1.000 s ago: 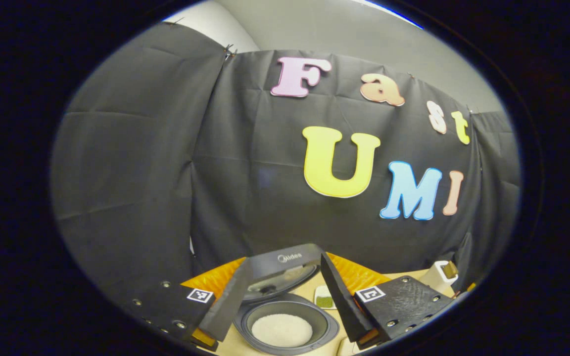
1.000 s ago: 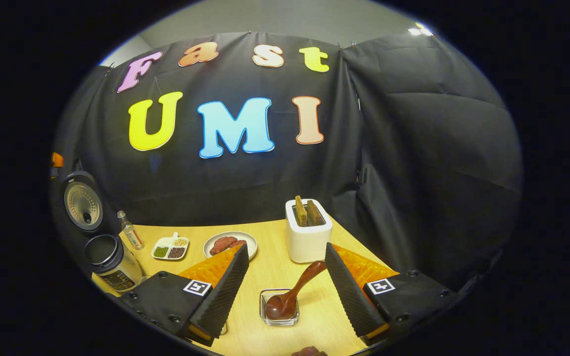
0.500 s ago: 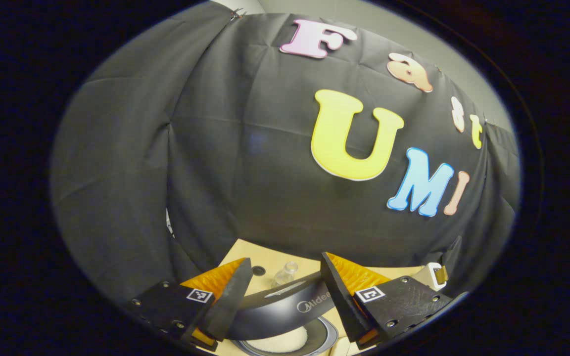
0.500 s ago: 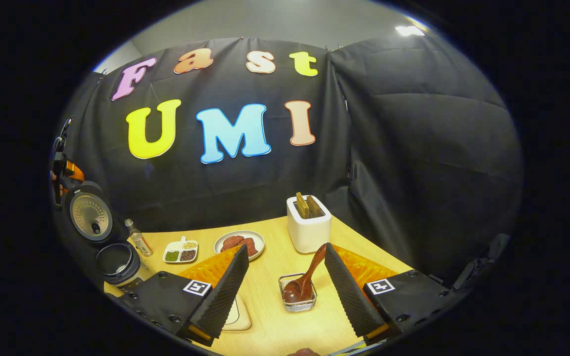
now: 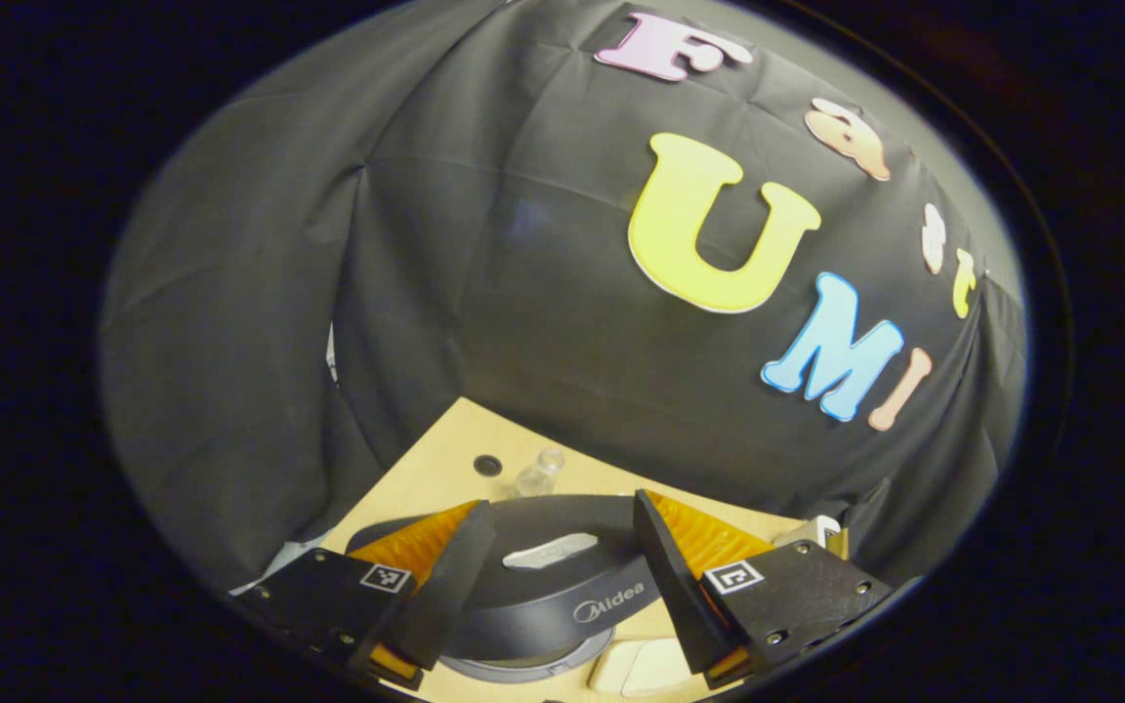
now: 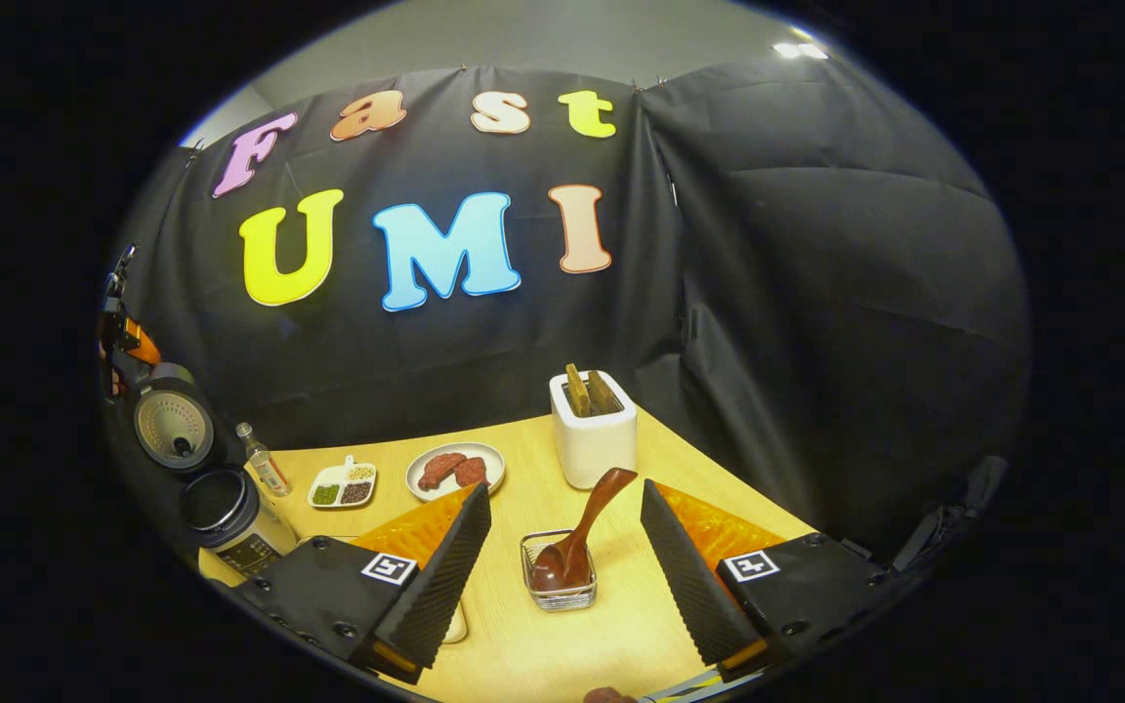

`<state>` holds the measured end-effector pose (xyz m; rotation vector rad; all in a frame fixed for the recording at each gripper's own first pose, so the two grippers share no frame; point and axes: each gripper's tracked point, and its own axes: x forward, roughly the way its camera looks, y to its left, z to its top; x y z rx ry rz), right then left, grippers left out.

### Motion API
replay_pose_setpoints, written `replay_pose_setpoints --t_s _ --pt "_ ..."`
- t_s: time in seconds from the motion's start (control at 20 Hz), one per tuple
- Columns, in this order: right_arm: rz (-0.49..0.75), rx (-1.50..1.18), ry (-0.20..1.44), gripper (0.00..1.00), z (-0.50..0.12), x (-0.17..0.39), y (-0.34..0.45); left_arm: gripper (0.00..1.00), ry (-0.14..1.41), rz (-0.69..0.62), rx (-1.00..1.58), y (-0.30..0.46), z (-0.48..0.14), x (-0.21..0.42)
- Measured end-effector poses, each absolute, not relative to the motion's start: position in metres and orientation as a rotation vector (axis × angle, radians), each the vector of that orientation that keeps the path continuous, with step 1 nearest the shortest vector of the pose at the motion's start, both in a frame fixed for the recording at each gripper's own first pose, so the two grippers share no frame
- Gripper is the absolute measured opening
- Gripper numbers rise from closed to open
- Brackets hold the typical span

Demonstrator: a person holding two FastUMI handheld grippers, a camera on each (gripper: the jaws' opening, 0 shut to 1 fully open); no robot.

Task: Close the left gripper, press the button to open the rice cooker; take a wooden spoon from the chopstick holder with the right hand, scoop a spoonful of rice and pour it into the rice cooker, then put the wooden spoon back into the chopstick holder.

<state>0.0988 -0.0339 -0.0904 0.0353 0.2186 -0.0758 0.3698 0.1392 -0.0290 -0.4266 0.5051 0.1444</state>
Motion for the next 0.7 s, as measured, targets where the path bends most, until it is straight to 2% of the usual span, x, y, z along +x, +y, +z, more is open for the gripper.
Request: replay_pose_setpoints --t_s 0.1,0.15,0.2,0.25,0.5,0.55,0.6,0.7 --pt "-0.058 0.045 0.229 0.98 -0.095 0.104 -0.040 0.94 0.538 0.152 -0.433 0.122 -0.044 0.355" --pt "-0.049 0.049 0.236 0.98 -0.097 0.108 -0.043 0.90 0.559 0.157 -0.432 0.114 -0.052 0.349" --pt "-0.040 0.049 0.248 0.98 -0.102 0.112 -0.045 0.94 0.573 0.159 -0.416 0.105 -0.061 0.344" --pt "-0.034 0.047 0.261 0.98 -0.107 0.116 -0.048 0.94 0.578 0.165 -0.391 0.101 -0.068 0.339" --pt "0.017 0.029 0.321 0.98 -0.131 0.128 -0.053 0.94 0.535 0.198 -0.278 0.078 -0.095 0.320" --pt "0.031 0.030 0.326 0.98 -0.133 0.129 -0.054 0.91 0.542 0.204 -0.261 0.073 -0.102 0.315" --pt "0.042 0.029 0.327 0.98 -0.135 0.132 -0.056 0.94 0.544 0.214 -0.248 0.071 -0.109 0.311" --pt "0.054 0.020 0.331 0.98 -0.136 0.135 -0.062 0.94 0.552 0.231 -0.213 0.066 -0.120 0.306"
